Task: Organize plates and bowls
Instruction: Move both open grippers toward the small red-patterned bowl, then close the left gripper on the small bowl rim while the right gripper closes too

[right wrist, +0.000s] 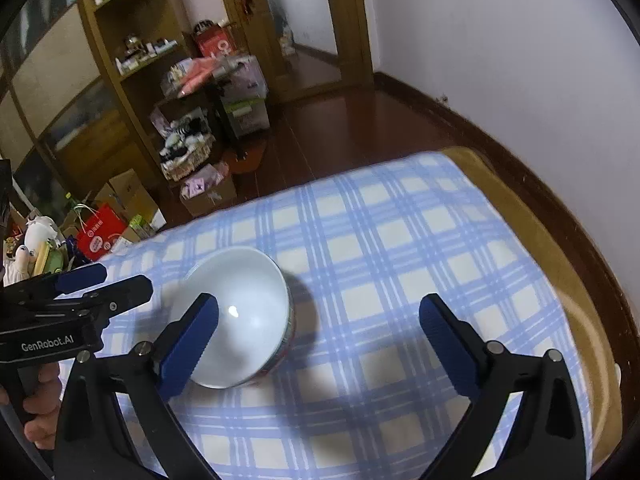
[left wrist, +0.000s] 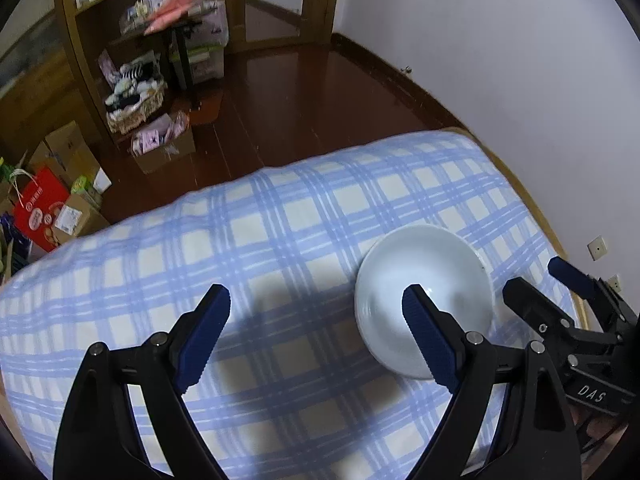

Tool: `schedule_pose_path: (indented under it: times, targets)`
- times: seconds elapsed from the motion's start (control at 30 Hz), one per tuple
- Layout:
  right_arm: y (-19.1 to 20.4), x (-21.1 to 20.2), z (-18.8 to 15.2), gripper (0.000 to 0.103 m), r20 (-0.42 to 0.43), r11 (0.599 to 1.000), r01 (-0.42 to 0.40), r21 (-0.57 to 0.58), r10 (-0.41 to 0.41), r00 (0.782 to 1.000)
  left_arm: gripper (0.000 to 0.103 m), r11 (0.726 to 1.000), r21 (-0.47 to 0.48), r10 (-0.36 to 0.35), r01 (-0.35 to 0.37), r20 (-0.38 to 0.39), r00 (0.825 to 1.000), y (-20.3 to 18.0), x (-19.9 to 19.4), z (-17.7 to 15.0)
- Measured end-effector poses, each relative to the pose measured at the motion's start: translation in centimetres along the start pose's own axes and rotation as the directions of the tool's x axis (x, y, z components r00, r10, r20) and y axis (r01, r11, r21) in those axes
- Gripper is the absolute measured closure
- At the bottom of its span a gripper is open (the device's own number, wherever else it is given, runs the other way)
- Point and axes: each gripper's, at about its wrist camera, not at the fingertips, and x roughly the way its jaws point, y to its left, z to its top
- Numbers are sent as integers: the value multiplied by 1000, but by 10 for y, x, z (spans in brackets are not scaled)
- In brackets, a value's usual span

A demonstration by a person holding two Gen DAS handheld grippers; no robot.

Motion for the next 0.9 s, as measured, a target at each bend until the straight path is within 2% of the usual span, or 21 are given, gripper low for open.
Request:
schedule_pose_path:
  times: [0.1, 0.2, 0.27, 0.33, 0.4, 0.47, 0.5, 0.53, 0.57, 0.63, 0.73, 0.9]
  targets:
    - [-3, 14, -4, 12, -49, 1000, -28, 10, 29, 998, 22, 1000, -14, -5, 5, -34, 999, -1, 16, -3]
    - [-6, 26, -9, 22, -83, 998, -50, 34, 53, 995, 36, 1000, -25, 5, -7, -75, 997, -2, 32, -7]
    - [-7, 36, -13, 30, -125, 995, -82, 58, 89, 988, 50, 999, -25, 20, -23, -88, 996, -3, 39, -9]
    - [-8, 45, -18, 30, -148, 990, -115, 86, 127, 981, 60, 1000, -18, 17, -19, -89, 996, -7, 44, -12]
    - [-6, 51, -21, 37, -161, 982, -155, 111, 171, 972, 68, 1000, -10, 10, -11, -90, 996, -10, 46, -14]
    - [-4, 54, -24, 55, -166, 974, -189, 124, 209, 964, 77, 1000, -25, -6, 4, -93, 996, -11, 47, -15]
    - [-2, 54, -25, 60, -167, 971, -203, 129, 223, 960, 80, 999, -33, -20, 17, -98, 995, -12, 47, -15]
    - [-1, 54, -26, 70, -164, 966, -219, 136, 240, 957, 86, 999, -36, -30, 26, -102, 994, -13, 47, -15]
    - [0, 53, -27, 75, -157, 964, -225, 143, 247, 956, 91, 999, -36, -36, 33, -106, 994, -15, 46, -15]
    - [3, 51, -29, 81, -146, 971, -202, 131, 220, 965, 95, 999, -18, -34, 32, -115, 993, -22, 43, -15]
    - [11, 47, -29, 83, -139, 987, -145, 72, 154, 978, 96, 1000, 20, -8, 10, -109, 994, -29, 37, -15]
    - [10, 42, -28, 86, -129, 989, -125, 75, 134, 983, 96, 1000, 8, -18, 19, -109, 994, -28, 30, -19]
